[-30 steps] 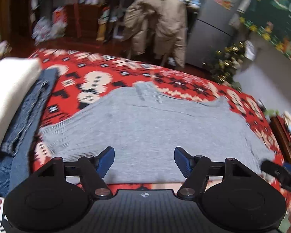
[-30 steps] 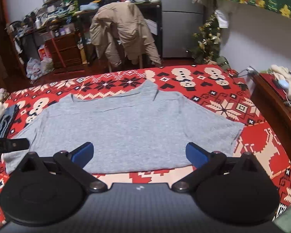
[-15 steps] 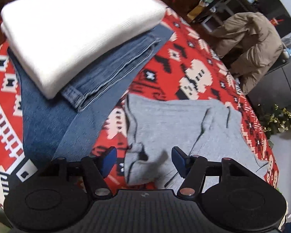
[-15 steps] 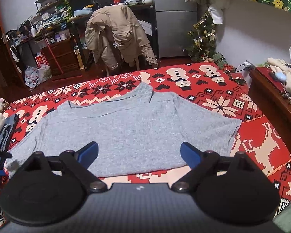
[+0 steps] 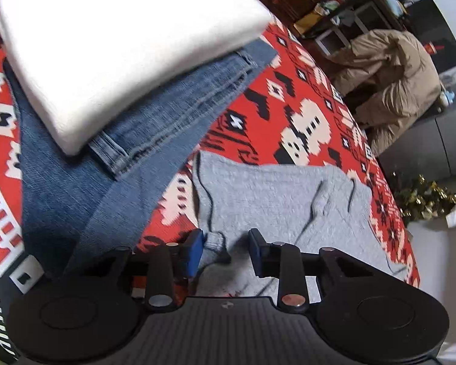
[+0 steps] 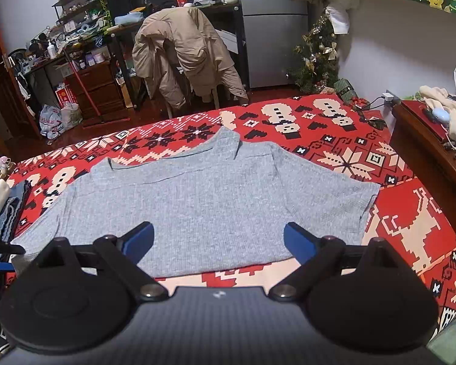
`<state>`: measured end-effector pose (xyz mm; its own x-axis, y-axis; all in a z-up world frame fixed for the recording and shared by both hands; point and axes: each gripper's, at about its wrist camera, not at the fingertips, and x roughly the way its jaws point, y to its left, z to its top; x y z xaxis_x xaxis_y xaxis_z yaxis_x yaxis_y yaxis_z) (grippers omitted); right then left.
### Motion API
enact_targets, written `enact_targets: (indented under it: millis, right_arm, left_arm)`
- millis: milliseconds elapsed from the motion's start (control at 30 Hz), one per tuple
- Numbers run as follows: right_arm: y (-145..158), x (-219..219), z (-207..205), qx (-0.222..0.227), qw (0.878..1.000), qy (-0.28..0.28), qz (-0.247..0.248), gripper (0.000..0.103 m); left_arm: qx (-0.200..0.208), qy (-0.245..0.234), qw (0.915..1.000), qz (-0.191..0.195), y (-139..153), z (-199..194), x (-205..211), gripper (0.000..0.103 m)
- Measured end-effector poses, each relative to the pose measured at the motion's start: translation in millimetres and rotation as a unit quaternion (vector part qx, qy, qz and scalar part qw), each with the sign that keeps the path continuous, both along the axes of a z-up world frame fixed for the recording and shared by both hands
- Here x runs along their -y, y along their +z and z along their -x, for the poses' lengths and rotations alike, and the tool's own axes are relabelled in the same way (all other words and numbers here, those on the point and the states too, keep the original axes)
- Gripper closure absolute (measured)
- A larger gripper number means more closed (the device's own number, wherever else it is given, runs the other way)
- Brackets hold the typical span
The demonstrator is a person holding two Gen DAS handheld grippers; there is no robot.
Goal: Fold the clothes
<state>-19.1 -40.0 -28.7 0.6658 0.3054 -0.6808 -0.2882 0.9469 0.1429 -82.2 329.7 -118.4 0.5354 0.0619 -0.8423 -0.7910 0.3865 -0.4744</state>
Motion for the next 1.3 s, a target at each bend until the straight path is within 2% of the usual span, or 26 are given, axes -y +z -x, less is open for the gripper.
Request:
enact_targets:
  millis: [100, 233, 367, 467, 600, 667, 867, 1033, 1100, 1133, 1200, 1267, 1300]
  right_arm:
    - [0, -1, 0, 0.0, 1.0, 0.002, 0.0, 0.009]
    - [1, -2, 2, 0.002, 1.0, 0.005, 0.001, 0.009]
    - [0, -2, 1, 0.0, 1.0, 0.004, 0.002, 0.009]
    - [0, -1, 0, -0.002, 1.0, 0.002, 0.0, 0.008]
    - [3, 1, -1, 0.001, 1.0, -0.003, -0.004, 0.008]
    - [4, 3, -2, 0.001, 1.0, -0.006, -0.01, 0.008]
    - [8, 13, -6, 0.0, 0.999, -0.016, -0.03, 0.007]
    - [9, 24, -13, -0.002, 0.998, -0.031, -0.047, 0.007]
    - [8, 29, -16, -0.003, 0.998, -0.038, -0.055, 0.006]
    - [7, 32, -18, -0.005, 0.997, -0.042, -0.059, 0.005]
    - [3, 37, -23, -0.012, 0.997, -0.049, -0.063, 0.005]
    - [0, 39, -27, -0.018, 0.996, -0.054, -0.067, 0.005]
    - [-2, 40, -29, -0.021, 0.996, -0.055, -0.07, 0.005]
  left_arm:
    - [-0.004, -0.003, 0.9998, -0.02, 3, -2, 2, 0.07]
    - [0.001, -0.017, 0.9998, -0.007, 0, -5, 3, 0.072]
    - [-0.004, -0.018, 0.9997, -0.016, 1, -5, 6, 0.091]
    - [0.0, -0.026, 0.9981, -0.056, 12, -6, 16, 0.097]
    - [0.026, -0.059, 0.988, -0.141, 43, -11, 47, 0.098]
    - [0.04, -0.082, 0.9823, -0.164, 56, -17, 64, 0.098]
    - [0.076, -0.165, 0.9645, -0.192, 78, -55, 123, 0.098]
    - [0.079, -0.247, 0.9445, -0.201, 73, -99, 183, 0.098]
    - [0.068, -0.278, 0.9372, -0.199, 63, -114, 203, 0.096]
    - [0.059, -0.29, 0.9351, -0.195, 57, -120, 209, 0.092]
    - [0.059, -0.299, 0.9355, -0.179, 48, -122, 212, 0.087]
    - [0.07, -0.3, 0.9357, -0.172, 48, -115, 208, 0.07]
    - [0.077, -0.3, 0.9357, -0.168, 49, -111, 205, 0.067]
